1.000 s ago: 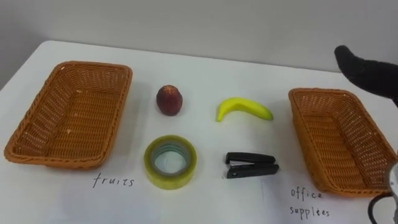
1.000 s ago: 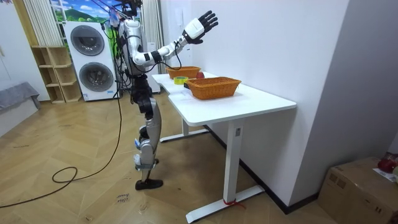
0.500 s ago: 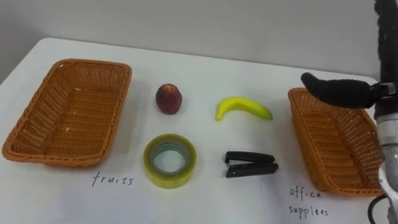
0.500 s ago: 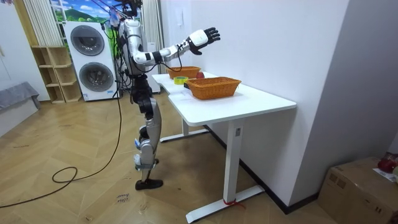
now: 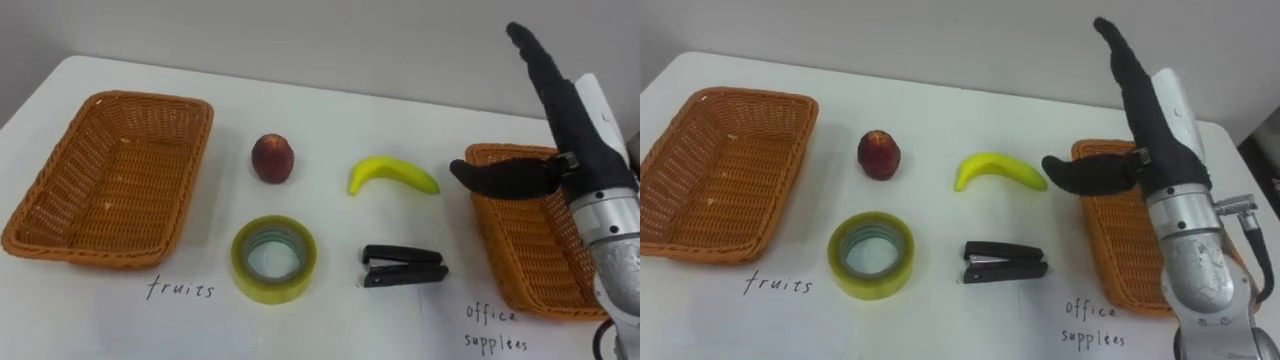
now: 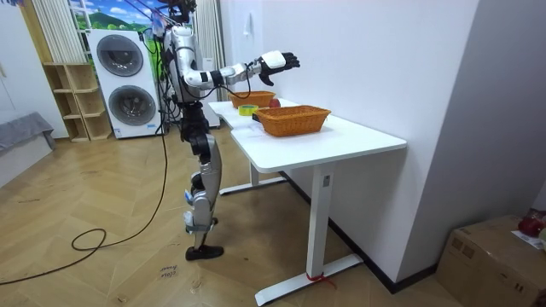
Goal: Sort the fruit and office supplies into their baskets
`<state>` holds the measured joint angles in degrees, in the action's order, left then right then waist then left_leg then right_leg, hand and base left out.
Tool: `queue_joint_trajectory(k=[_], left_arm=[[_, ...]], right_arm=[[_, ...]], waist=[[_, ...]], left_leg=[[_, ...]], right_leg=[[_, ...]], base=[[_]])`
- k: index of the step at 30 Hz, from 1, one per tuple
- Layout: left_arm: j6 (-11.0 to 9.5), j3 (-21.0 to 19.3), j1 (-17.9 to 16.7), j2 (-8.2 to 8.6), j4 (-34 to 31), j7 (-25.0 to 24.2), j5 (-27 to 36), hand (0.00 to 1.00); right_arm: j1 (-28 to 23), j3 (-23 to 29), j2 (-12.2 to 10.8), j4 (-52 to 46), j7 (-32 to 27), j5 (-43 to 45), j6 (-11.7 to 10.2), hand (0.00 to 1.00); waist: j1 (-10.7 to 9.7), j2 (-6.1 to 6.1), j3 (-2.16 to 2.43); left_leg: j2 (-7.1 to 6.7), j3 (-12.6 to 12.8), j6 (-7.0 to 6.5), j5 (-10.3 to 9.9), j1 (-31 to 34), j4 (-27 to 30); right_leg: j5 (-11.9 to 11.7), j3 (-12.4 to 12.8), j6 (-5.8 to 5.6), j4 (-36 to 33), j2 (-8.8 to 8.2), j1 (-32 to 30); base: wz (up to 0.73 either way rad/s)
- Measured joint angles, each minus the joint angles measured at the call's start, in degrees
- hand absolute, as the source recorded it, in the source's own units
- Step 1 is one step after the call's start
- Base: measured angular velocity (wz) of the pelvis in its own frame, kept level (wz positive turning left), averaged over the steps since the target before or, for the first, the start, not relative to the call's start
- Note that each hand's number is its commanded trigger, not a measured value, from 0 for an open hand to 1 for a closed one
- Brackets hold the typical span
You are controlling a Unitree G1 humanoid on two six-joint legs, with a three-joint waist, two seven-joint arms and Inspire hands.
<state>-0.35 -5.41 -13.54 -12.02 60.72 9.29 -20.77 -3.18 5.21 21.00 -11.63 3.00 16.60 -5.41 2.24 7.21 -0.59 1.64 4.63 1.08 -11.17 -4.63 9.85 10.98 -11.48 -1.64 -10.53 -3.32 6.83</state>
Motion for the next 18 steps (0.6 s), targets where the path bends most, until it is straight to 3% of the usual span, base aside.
queue_joint_trajectory(k=[10,18], left_arm=[[0.18,0.01,-0.02,-0.02,1.22,-0.58,-1.43,0.00],[0.41,0.07,0.20,-0.03,1.29,-1.57,-1.48,0.00]], right_arm=[[-0.10,-0.17,0.00,-0.02,5.55,4.10,0.59,0.00],[-0.14,-1.84,0.00,0.00,7.85,4.25,1.37,0.00]], waist=[[-0.16,0.29,0.34],[-0.13,0.21,0.29]], left_leg=[[0.00,-0.06,0.00,0.01,-0.03,0.31],[0.00,-0.07,0.00,0.01,0.05,0.59]], right_leg=[[-0.01,0.12,0.01,0.00,0.00,0.17],[-0.07,0.14,0.11,-0.06,-0.02,0.18]], base=[[0.00],[0.00]])
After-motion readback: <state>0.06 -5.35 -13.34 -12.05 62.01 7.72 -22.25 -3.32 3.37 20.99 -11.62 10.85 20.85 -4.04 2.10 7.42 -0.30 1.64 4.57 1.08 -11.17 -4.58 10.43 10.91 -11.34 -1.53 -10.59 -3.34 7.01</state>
